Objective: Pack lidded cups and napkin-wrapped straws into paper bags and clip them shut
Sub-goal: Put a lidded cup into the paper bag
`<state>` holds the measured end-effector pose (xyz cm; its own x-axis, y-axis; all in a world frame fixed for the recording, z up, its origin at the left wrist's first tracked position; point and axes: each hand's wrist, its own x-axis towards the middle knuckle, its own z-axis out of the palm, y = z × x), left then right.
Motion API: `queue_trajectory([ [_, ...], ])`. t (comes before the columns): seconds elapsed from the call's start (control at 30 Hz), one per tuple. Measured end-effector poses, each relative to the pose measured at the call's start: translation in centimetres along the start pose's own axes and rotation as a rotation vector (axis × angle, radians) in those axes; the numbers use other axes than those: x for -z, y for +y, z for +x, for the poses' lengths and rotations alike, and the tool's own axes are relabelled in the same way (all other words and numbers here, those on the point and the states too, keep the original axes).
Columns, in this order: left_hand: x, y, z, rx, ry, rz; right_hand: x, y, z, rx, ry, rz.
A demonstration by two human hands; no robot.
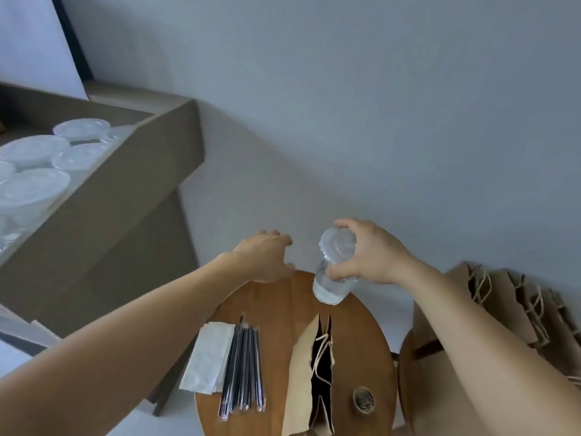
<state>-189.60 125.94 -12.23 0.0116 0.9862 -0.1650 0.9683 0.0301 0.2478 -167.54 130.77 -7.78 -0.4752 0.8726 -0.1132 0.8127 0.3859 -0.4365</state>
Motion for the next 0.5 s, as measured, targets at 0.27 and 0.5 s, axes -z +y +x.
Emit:
queue_trajectory([
  [0.27,-9.1,2.6,0.7,0.003,-0.224,-0.005,-5.3,5.4,-0.4,-0.077,-0.088,0.032],
  [0.5,-15.6,2.4,-1.6,-0.010,-0.517,-0.080,-8.2,6.6,0.1,-0.120,-0.054,0.102],
])
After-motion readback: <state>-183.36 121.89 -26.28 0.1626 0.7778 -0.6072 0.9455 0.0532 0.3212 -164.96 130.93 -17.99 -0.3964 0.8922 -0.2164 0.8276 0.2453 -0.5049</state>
